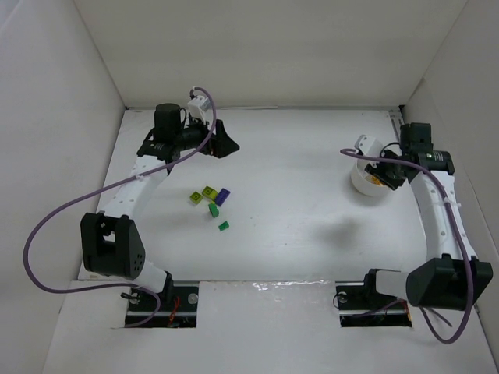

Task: Sort the legos into containers by color

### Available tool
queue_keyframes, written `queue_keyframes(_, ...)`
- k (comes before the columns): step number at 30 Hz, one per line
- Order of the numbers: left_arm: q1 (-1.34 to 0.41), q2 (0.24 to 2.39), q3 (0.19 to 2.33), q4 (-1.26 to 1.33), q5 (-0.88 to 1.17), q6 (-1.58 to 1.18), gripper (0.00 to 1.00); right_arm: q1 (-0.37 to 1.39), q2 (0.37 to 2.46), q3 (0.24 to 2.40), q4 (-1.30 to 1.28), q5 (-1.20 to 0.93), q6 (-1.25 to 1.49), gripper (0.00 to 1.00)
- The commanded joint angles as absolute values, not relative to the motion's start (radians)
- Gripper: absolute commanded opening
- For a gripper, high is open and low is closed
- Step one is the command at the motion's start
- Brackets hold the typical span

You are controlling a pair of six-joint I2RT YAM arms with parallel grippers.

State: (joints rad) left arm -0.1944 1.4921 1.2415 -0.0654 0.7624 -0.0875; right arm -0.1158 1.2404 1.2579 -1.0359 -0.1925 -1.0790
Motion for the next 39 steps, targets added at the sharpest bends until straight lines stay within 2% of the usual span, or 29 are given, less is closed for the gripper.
queue_keyframes(1,-0.195,1.470,1.262,-0.035,0.765,-0.092,1.00,-0.066,1.264,1.362,-1.044,-0.025,-1.063,0.07)
queue_keyframes(8,-0.195,1.470,1.243,-0.012,0.765,-0.101,1.00,0.072,1.330,1.436,-1.077,0.219,-1.097,0.07)
queue_keyframes(15,-0.195,1.451,1.230,-0.012,0.765,-0.101,1.00,0.104,1.419,1.425,-1.088,0.346,-1.175,0.07)
queue_keyframes(21,-0.195,1.413,1.198,-0.003,0.736,-0.101,1.00,0.114,1.514,1.468,-1.078,0.400,-1.175,0.07)
queue_keyframes(39,-0.158,1.394,1.171,-0.003,0.746,-0.110,1.00,0.176,1.614,1.477,-1.065,0.494,-1.195,0.08)
